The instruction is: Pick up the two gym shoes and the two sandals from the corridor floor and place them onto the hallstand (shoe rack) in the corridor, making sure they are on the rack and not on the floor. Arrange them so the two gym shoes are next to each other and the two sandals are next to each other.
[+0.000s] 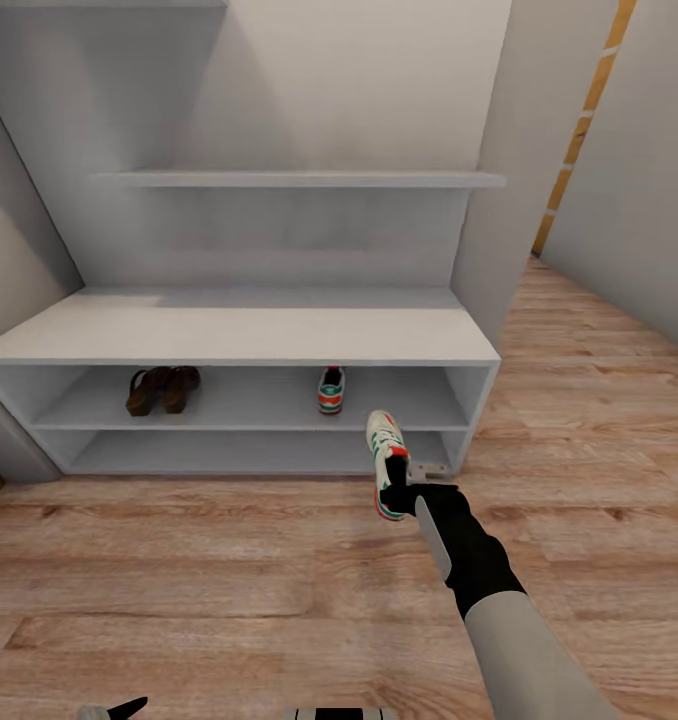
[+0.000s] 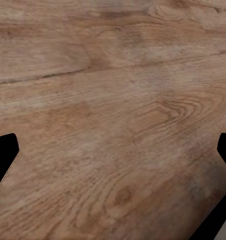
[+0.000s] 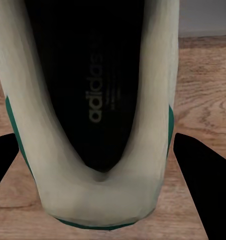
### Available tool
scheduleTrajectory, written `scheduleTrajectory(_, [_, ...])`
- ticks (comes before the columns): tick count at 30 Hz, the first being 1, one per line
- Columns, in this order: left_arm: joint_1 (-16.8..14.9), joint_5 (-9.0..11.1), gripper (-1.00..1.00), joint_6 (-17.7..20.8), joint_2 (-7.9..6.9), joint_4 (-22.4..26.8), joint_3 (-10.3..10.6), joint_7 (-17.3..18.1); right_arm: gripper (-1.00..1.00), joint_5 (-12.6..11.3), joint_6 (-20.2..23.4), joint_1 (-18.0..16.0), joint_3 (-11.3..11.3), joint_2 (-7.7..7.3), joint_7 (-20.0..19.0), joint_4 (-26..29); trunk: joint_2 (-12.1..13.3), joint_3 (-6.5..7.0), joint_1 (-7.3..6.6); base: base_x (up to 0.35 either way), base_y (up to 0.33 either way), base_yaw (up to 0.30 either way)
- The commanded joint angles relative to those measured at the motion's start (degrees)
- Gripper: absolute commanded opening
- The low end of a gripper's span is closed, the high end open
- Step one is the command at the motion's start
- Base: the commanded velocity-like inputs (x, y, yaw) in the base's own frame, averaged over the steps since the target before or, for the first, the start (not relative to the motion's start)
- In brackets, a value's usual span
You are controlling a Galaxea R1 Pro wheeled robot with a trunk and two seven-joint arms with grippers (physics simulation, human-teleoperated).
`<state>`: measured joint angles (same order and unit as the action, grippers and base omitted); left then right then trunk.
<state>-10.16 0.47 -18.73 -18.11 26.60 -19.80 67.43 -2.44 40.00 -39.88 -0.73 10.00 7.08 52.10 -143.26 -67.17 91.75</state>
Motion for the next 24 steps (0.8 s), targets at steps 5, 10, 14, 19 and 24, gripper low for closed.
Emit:
scheduleTrajectory(5, [0.0,0.1,1.00,-0.3,-0.02,-0.1,-0.1,0.2,-1.00,-0.3,0.3,0.0,-0.1,0.00,0.7,0.1,0.0,-0.05,0.00,0.055,0.009,0.000])
scheduleTrajectory(10, [0.0,0.1,1.00,-0.3,0.00,-0.1,-0.2,0.2,-1.00,-0.3,0.3,0.0,-0.1,0.00,0.8,0.1,0.0,-0.05,0.00,0.223,0.005,0.000])
scheduleTrajectory(14, [0.0,0.0,1.00,-0.3,0.02,-0.1,-0.1,0.2,-1.00,-0.3,0.3,0.0,-0.1,0.00,0.9,0.2,0.0,-0.05,0.00,0.307,0.069,0.000])
scheduleTrajectory(19, [0.0,0.0,1.00,-0.3,0.02,-0.1,-0.1,0.2,-1.00,-0.2,0.3,0.0,-0.2,0.00,0.9,0.2,0.0,-0.05,0.00,0.080,0.019,0.000])
scheduleTrajectory(24, [0.0,0.0,1.00,-0.3,0.09,-0.1,-0.1,0.2,-1.00,-0.2,0.3,0.0,-0.2,0.00,0.9,0.2,0.0,-0.05,0.00,0.089,0.002,0.000])
